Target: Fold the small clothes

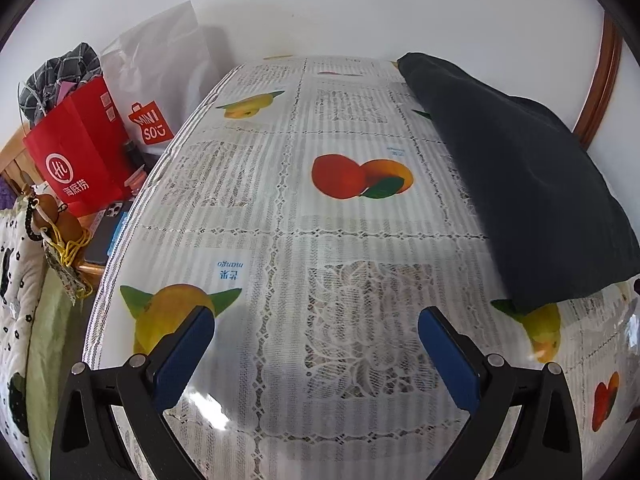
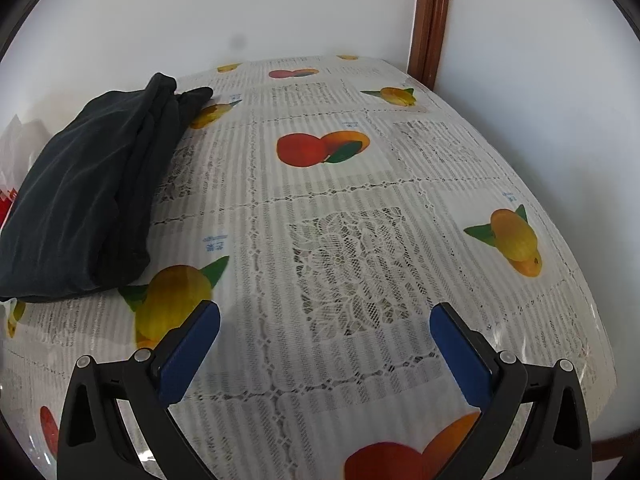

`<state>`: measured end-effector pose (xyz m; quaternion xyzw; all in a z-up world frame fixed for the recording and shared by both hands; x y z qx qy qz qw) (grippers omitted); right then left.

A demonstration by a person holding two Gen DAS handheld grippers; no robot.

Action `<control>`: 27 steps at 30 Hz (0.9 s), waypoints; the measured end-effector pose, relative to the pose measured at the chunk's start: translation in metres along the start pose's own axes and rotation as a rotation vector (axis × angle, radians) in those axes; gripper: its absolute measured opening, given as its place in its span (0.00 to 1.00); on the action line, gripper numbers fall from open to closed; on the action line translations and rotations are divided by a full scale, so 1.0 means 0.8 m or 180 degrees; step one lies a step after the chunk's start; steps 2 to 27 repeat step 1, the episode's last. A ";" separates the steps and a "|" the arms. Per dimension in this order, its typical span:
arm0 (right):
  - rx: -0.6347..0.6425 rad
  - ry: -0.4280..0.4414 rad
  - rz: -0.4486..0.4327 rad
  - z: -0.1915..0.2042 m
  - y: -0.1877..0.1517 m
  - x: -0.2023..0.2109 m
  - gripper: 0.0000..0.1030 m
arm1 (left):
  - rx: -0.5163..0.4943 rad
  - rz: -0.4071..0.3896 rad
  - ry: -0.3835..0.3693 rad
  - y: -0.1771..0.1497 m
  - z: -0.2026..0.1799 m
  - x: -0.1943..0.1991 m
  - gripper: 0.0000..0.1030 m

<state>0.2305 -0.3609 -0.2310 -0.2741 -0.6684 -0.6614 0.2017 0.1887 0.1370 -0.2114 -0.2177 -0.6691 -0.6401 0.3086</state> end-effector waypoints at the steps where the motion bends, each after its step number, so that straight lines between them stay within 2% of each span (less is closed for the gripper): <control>1: -0.0003 0.0023 -0.0058 0.007 0.004 0.011 1.00 | -0.0006 -0.0028 -0.0030 0.004 -0.007 0.007 1.00; 27: -0.0003 0.0023 -0.0058 0.007 0.004 0.011 1.00 | -0.0006 -0.0028 -0.0030 0.004 -0.007 0.007 1.00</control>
Point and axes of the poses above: each gripper's, at about its wrist camera, not at the fingertips, and x roughly against the way its jaws point, z to its left, y to its top, the point moved 8 cm from there along -x, roughly the way its jaws point, and after that the axes turned 13 degrees about -z, right-handed, at the moved point
